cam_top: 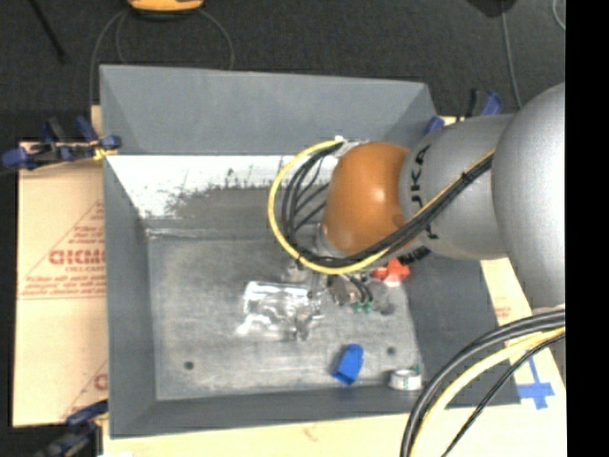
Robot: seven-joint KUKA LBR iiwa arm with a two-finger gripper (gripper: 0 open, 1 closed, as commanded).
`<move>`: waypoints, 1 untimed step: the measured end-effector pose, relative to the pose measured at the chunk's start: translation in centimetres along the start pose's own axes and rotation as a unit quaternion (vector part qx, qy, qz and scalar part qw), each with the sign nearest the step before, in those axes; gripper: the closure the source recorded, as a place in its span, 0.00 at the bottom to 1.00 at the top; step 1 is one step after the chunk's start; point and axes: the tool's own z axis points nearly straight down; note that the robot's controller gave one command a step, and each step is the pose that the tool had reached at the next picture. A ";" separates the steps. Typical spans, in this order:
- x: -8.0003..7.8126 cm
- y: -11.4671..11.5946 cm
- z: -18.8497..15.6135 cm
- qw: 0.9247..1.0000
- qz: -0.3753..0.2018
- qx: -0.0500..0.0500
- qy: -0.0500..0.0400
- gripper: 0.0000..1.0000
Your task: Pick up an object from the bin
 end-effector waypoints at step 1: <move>-0.7 -1.5 -12.8 1.000 -0.029 0.002 -0.001 1.00</move>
Offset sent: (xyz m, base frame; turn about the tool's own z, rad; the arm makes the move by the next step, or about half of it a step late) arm 0.0068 -0.0111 0.1238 -0.0617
